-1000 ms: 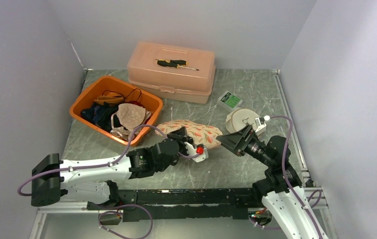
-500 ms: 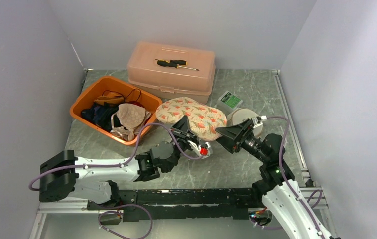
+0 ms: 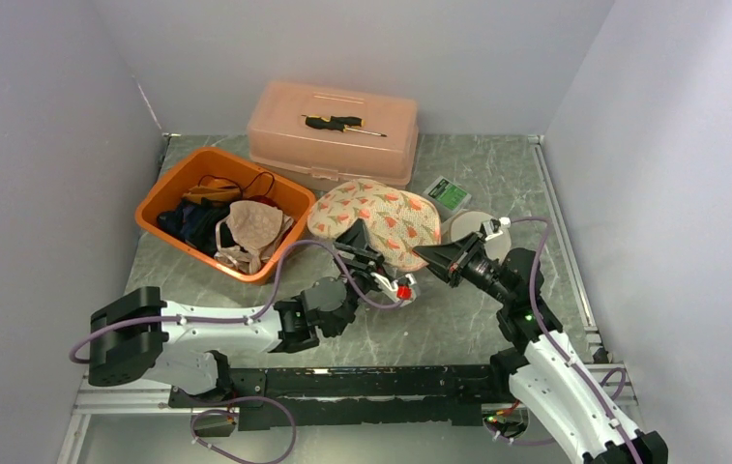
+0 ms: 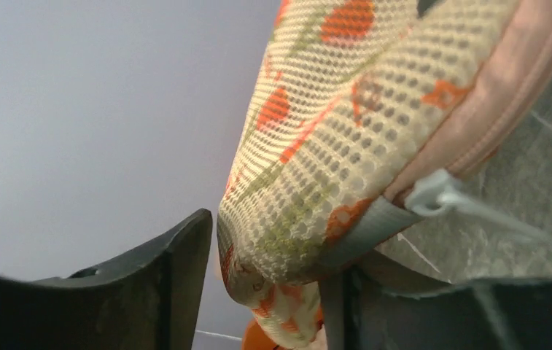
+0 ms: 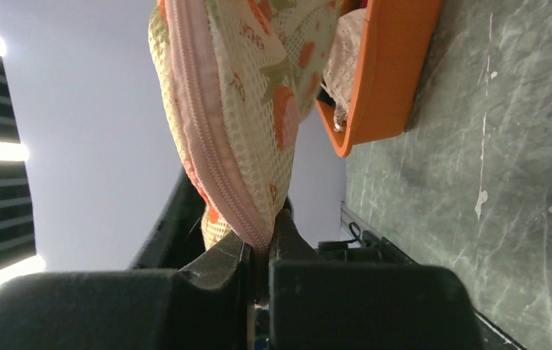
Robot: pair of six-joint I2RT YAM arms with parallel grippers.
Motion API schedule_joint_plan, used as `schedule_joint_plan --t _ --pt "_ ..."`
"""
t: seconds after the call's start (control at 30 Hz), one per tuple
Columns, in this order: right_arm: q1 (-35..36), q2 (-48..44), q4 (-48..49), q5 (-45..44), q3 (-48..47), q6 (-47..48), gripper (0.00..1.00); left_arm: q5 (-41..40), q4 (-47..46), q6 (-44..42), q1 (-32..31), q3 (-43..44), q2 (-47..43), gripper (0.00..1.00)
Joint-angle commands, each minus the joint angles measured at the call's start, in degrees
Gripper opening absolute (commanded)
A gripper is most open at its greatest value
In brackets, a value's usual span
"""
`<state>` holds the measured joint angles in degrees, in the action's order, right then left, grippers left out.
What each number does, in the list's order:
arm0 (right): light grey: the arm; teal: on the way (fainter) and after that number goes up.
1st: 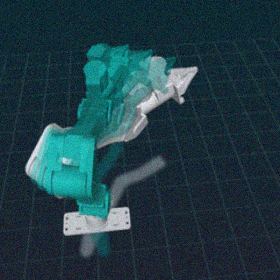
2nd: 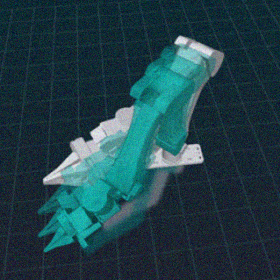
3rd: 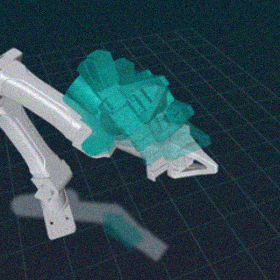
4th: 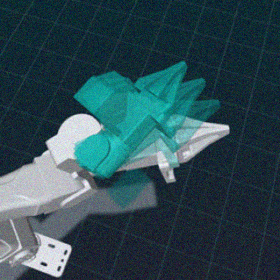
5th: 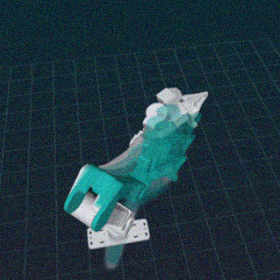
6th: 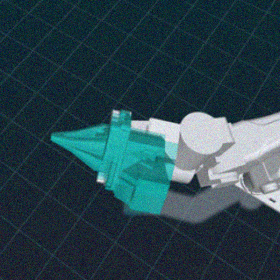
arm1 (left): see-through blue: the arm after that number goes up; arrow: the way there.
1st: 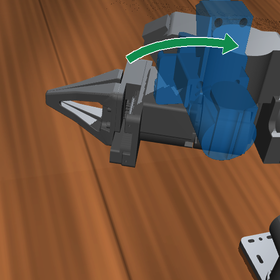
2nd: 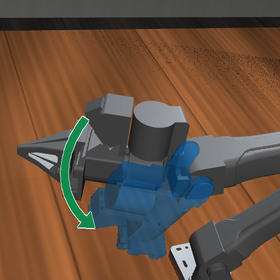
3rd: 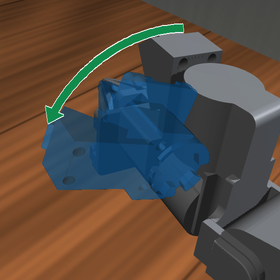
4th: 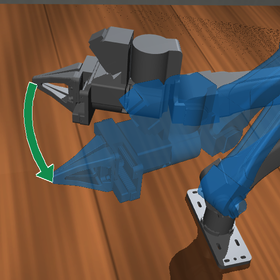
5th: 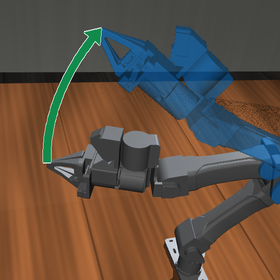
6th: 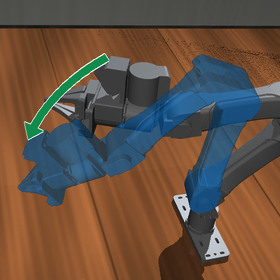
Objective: Unzip the laundry bag and remove the bra
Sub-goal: Unzip the laundry bag at the center of the board.
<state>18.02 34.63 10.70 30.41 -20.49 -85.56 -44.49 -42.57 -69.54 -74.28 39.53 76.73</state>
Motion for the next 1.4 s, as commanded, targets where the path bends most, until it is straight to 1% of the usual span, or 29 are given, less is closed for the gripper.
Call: schedule_joint_plan --t 0.0,0.03,0.07,0.1,0.13,0.2,0.23,0.3,0.33,0.4,0.47,0.5,0.57,0.6,0.63,0.73,0.8,0.93,1.0,1.07,1.17,1.23,1.37 --pt "0.0 -2.0 1.8 -0.7 -2.2 4.6 0.00 -3.1 0.0 7.0 -2.2 4.5 -0.9 0.88" --pt "0.0 -2.5 0.6 -1.3 -2.6 6.5 0.00 -4.7 2.5 9.9 -2.7 4.9 -2.0 0.94" --pt "-0.1 -3.0 -1.1 -2.2 -3.3 8.8 0.00 -6.0 6.9 14.1 -3.0 5.7 -3.6 0.94" --pt "-0.2 -3.6 -2.8 -3.2 -3.8 10.9 0.00 -6.9 13.1 20.7 -3.4 7.0 -5.6 0.94" --pt "-0.3 -4.1 -3.8 -4.2 -4.2 12.8 0.00 -6.7 21.6 28.6 -3.5 8.8 -8.0 0.94" --pt "-0.6 -4.7 -5.0 -6.0 -4.3 15.2 0.00 -2.1 41.9 49.3 -3.5 13.9 -12.1 0.94" --pt "-0.8 -5.0 -4.7 -6.4 -4.1 15.8 0.00 -0.5 48.6 58.9 -3.5 15.8 -13.4 0.94" --pt "-1.1 -5.1 -3.5 -6.9 -3.5 16.8 0.00 0.8 57.3 73.7 -3.5 18.2 -15.1 0.94" --pt "-1.3 -5.0 -3.0 -7.1 -3.1 17.0 0.00 1.8 60.9 79.6 -3.5 19.1 -15.9 0.94" --pt "-1.6 -5.3 -0.5 -7.0 -2.1 16.7 0.00 1.8 63.9 92.3 -3.5 19.0 -17.6 0.94" --pt "-1.8 -5.5 3.1 -6.6 -0.7 15.9 0.00 3.8 62.8 103.0 -3.5 16.8 -20.8 0.94" --pt "-1.9 -5.7 4.2 -6.4 -0.4 15.6 0.00 5.9 60.7 106.5 -3.5 15.1 -22.6 0.94" --pt "-2.0 -6.0 5.9 -6.0 0.0 15.3 0.00 9.6 53.6 110.7 -3.5 10.6 -26.6 0.94" --pt "-2.0 -6.1 6.6 -5.8 0.0 15.1 0.00 10.0 50.8 114.2 -3.4 8.2 -28.6 0.94" --pt "-2.0 -6.3 7.3 -5.4 0.2 15.0 0.00 9.1 48.7 119.4 -3.4 4.8 -30.7 0.94" --pt "-2.2 -6.9 9.8 -4.7 1.2 14.1 0.00 8.0 37.1 129.9 -3.0 -3.9 -36.0 0.94" --pt "-2.2 -7.2 11.9 -4.3 2.5 13.2 0.00 7.9 32.6 135.6 -2.4 -6.5 -36.9 0.94" --pt "-2.3 -6.8 17.4 -2.7 5.2 10.2 0.00 8.9 33.6 144.8 0.4 -4.8 -34.8 0.94" --pt "-2.3 -6.4 18.8 -1.7 5.8 9.6 0.00 10.7 32.4 146.4 2.8 -3.9 -33.0 0.94" --pt "-2.4 -6.4 18.8 -1.1 5.9 10.0 0.00 14.6 32.4 148.3 6.9 -2.2 -30.8 0.94" --pt "-2.3 -6.8 17.9 -0.3 5.5 10.7 0.00 22.9 29.7 151.6 13.4 -1.5 -26.2 0.94" --pt "-2.4 -6.9 17.9 0.2 5.4 10.6 0.00 25.7 27.2 153.5 15.7 -1.9 -23.3 0.94" --pt "-2.4 -7.4 17.5 0.8 5.4 9.8 0.00 28.3 21.5 156.9 18.4 -4.5 -19.3 0.94"
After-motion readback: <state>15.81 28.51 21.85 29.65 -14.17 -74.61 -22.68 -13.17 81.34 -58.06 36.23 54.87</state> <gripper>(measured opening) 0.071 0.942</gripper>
